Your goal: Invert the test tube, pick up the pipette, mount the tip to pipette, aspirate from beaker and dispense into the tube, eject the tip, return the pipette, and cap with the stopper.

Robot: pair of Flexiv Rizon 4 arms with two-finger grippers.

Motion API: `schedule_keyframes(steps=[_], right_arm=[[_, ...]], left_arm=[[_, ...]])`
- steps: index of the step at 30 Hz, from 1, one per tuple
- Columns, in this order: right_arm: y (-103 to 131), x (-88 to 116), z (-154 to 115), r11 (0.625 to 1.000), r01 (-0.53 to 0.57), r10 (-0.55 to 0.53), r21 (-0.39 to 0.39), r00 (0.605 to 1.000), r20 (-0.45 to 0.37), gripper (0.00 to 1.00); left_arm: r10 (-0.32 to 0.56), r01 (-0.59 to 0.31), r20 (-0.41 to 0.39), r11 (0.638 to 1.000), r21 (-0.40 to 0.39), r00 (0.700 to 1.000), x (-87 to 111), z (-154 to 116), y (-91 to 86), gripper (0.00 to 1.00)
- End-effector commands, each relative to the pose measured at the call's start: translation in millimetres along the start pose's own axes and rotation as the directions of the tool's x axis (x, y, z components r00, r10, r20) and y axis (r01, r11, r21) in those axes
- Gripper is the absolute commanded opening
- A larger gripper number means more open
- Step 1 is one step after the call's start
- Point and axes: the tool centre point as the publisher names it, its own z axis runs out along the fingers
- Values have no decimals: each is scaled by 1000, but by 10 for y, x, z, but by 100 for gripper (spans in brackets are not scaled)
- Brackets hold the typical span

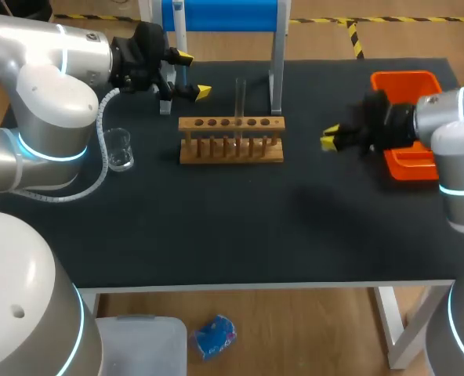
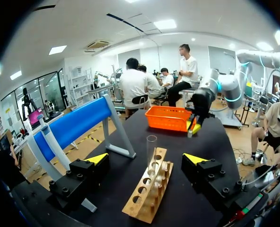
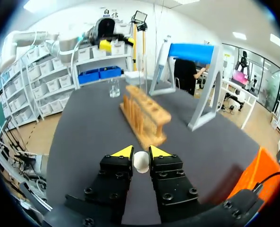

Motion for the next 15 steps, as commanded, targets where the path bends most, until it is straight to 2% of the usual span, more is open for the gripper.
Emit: schedule_keyframes(steps=[1,7,15], right_arm=[[425,23,-210,1000,-15,15,5,1000,-13,0],[1034,97,-321,1000,20,-21,-24,999,-45,0],[1515,177,-259,986,158,-164,-60,980,-116,0]], left_arm=[[2,-2,2,1000,4,1000,3,2,11,100],[2,-2,2,1000,4,1000,3,2,11,100],[2,-2,2,1000,4,1000,3,2,11,100]])
